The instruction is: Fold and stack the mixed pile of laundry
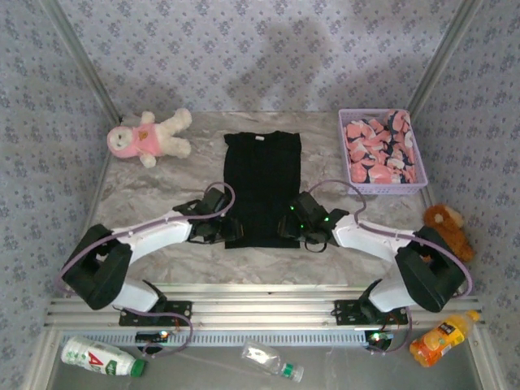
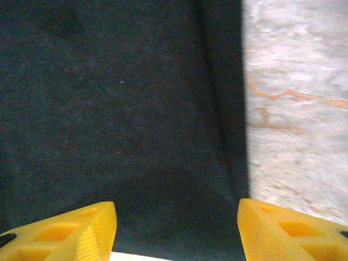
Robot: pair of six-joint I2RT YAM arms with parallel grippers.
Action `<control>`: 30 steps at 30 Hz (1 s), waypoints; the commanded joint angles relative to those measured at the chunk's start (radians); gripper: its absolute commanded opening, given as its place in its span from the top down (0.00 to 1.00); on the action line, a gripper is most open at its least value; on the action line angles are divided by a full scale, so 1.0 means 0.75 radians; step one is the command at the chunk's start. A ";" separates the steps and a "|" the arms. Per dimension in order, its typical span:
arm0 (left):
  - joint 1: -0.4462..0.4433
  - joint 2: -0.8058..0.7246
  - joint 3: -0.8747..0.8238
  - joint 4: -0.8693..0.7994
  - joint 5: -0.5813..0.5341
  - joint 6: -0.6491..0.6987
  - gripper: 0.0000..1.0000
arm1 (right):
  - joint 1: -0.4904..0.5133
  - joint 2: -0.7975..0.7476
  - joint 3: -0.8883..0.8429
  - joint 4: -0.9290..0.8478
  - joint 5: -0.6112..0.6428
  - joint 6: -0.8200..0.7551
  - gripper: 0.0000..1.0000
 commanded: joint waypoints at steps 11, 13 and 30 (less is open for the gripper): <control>0.001 0.027 -0.041 0.033 0.083 -0.056 0.51 | 0.080 0.051 -0.020 0.003 0.074 0.086 0.39; 0.002 0.039 -0.044 0.052 0.087 -0.063 0.53 | 0.089 0.090 0.001 0.015 0.066 0.086 0.41; -0.002 0.199 -0.009 0.094 0.104 -0.041 0.92 | 0.097 0.204 0.015 0.041 0.080 0.076 0.83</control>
